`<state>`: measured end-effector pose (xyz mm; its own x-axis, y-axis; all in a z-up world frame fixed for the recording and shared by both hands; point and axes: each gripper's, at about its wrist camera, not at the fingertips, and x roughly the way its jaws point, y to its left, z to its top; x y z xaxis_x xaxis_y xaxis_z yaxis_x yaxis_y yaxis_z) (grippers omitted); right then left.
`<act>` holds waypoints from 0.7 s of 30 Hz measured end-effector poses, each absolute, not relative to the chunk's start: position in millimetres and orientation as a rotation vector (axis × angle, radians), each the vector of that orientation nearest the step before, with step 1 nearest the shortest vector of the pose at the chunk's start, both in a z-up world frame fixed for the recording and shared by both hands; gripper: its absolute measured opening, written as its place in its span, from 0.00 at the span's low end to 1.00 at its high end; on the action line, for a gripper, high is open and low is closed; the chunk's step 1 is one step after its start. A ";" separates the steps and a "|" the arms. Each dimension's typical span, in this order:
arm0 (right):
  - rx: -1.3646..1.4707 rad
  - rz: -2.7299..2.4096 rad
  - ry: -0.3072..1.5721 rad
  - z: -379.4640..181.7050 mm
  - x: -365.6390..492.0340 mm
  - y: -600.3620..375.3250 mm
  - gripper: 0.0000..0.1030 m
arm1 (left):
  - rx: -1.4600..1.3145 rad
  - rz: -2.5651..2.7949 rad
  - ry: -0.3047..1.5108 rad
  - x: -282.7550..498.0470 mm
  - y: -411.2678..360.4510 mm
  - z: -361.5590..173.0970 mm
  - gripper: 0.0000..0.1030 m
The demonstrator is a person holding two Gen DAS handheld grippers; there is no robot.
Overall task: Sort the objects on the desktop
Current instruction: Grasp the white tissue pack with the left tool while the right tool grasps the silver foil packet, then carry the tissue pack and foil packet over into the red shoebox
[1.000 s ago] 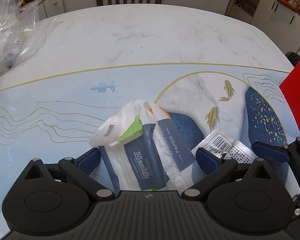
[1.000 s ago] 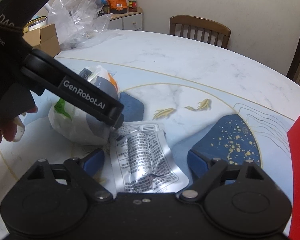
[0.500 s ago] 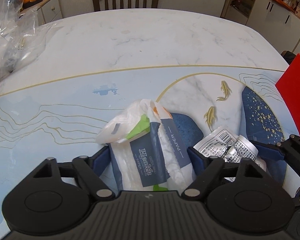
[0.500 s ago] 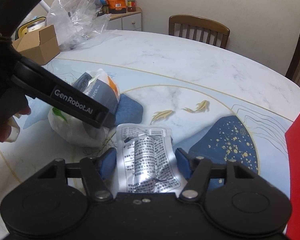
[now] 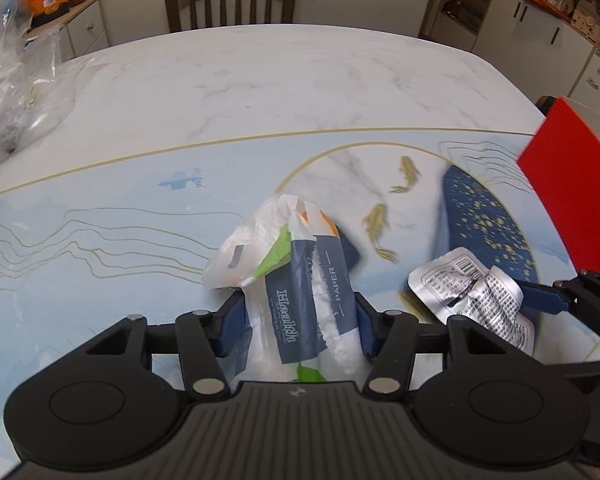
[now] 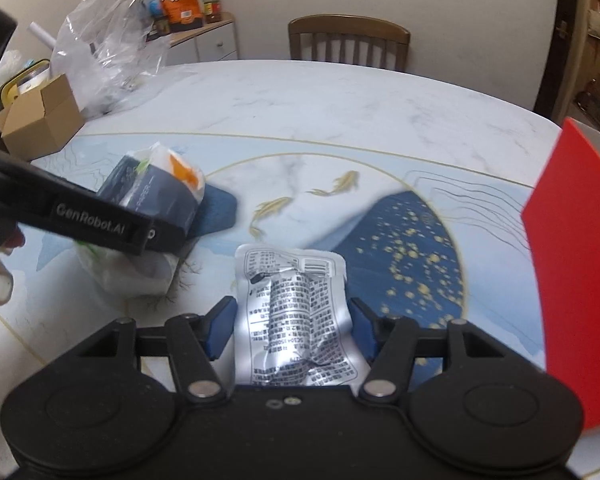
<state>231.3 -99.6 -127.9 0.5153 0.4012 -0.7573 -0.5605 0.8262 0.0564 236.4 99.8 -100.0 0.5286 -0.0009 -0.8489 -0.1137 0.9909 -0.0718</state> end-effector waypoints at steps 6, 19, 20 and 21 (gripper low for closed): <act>-0.161 0.555 0.848 -114.7 225.3 -117.8 0.58 | -0.125 0.043 1.009 227.0 84.4 -90.6 0.52; -0.096 0.514 0.829 -74.1 210.2 -153.6 0.58 | -0.127 -0.007 0.990 203.7 48.5 -56.0 0.52; -0.090 0.515 0.826 -70.0 208.3 -157.2 0.58 | -0.128 -0.012 0.984 201.6 46.4 -52.2 0.52; -0.087 0.515 0.820 -65.7 206.3 -160.5 0.58 | -0.128 -0.017 0.976 198.7 44.2 -47.9 0.52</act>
<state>206.3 -160.5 -65.7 0.5670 0.4042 -0.7177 -0.4702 0.8742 0.1209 198.7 44.2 -47.9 0.5605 -0.0722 -0.8250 -0.0427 0.9923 -0.1159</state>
